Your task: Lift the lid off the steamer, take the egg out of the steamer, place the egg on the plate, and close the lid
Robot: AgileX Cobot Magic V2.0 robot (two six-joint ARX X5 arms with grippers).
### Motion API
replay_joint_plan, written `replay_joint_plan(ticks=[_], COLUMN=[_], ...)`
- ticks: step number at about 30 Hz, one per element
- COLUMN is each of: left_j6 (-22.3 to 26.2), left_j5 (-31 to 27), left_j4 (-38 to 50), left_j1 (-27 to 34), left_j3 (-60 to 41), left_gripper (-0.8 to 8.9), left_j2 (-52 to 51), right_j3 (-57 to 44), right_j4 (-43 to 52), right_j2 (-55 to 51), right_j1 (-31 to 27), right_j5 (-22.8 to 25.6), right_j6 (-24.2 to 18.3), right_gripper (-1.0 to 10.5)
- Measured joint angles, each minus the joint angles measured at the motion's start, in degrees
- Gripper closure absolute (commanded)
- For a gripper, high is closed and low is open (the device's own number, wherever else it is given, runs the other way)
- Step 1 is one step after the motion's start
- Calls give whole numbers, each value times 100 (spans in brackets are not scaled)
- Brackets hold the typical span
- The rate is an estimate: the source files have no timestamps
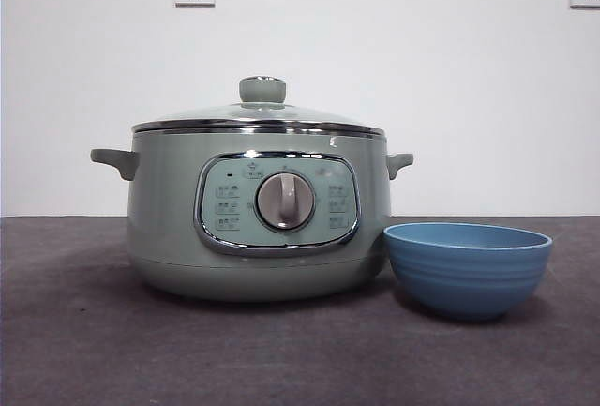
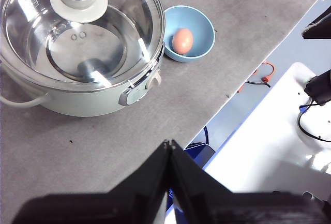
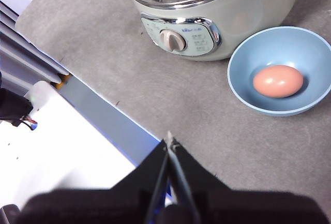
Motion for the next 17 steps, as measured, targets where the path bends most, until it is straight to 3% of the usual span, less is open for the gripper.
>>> replay_joint_plan(ticks=[5,9,17], left_j6=[149,717,1121], left_j5=[-472,-761,-24], left_j4=[302,2094,5235], left_j1=[98,551,1965], left_j3=[-2,-68,-1543], left_gripper=[817,817,817], left_j2=[-28,-190,-1327], right_j3=[0,0,0], right_j4=[0,2,0], right_j2=[0,-2,0], right_j1=[0,0,0], right_j5=[0,0,0], right_j6=[0,-2,0], right_gripper=[946,946,946])
